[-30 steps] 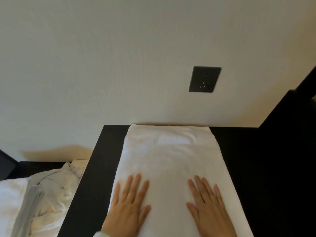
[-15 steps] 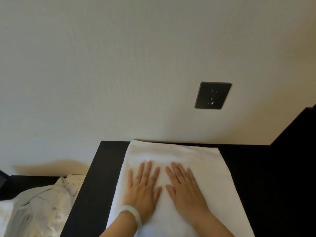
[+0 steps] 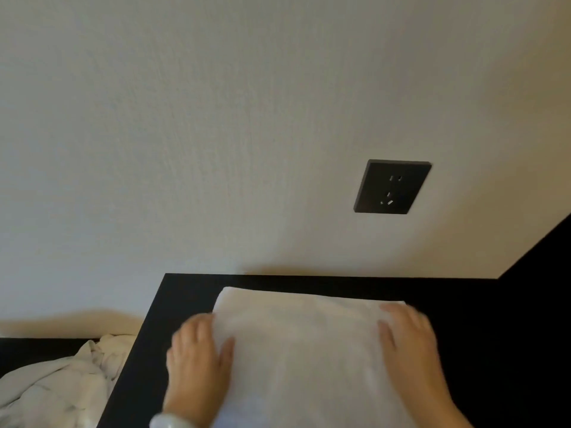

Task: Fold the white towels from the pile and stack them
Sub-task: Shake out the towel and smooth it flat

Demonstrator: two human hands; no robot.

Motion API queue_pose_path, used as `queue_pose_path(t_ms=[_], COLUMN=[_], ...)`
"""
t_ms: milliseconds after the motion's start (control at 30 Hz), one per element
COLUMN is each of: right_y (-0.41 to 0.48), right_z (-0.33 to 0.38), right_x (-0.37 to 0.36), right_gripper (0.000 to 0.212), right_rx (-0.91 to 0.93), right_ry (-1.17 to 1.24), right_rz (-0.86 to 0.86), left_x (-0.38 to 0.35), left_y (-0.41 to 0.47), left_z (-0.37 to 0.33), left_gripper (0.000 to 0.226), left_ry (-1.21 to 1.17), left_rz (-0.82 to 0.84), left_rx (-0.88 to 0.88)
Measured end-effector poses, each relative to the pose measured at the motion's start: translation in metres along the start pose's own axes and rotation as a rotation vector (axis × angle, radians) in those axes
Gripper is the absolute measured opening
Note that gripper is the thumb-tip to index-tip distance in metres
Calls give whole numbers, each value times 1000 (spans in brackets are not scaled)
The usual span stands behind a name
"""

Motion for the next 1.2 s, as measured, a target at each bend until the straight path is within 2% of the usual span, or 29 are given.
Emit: queue_pose_path(t_ms=[67, 133, 233, 333, 400, 467, 567, 733, 833, 933, 1067, 1200], right_y=[28, 47, 65, 70, 66, 61, 61, 67, 69, 72, 86, 93], right_z=[-9, -16, -26, -37, -39, -40, -34, -21, -17, -22, -34, -46], right_x=[14, 20, 19, 21, 23, 22, 21, 28, 33, 39, 42, 34], right_gripper=[37, 56, 73, 66, 41, 22, 27, 29, 39, 43, 23, 29], right_rx=[-280, -541, -739, -776, -771, -712, -626, -617, -626, -554, -395, -300], right_ry=[-121, -144, -19, 233, 388, 492, 604, 719, 762, 686, 409, 329], right_rz=[48, 160, 325, 370, 430, 453, 406, 471, 599, 609, 457, 381], left_x=[1, 3, 5, 10, 17, 19, 19, 19, 19, 20, 22, 20], left_y=[26, 48, 73, 87, 86, 84, 83, 88, 91, 96, 107, 112], left_z=[6, 7, 2, 2, 3, 4, 4, 10, 15, 19, 22, 17], left_gripper=[51, 47, 35, 25, 16, 13, 9, 16, 28, 42, 31, 15], left_ry=[-131, -309, -365, -539, -674, -774, -894, -1036, -952, -625, -98, 17], left_rz=[196, 268, 410, 593, 653, 641, 613, 604, 624, 609, 491, 364], left_rx=[152, 224, 266, 321, 300, 277, 256, 135, 3, -181, -365, -389])
Point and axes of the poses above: each hand's wrist, its own y-axis towards the middle knuckle, its own x-axis out of the back of the hand, z = x × y, the point moved 1 cm from there along y, towards the middle knuckle, and after that the axes turned 12 degrees about y, right-handed, at the moved point
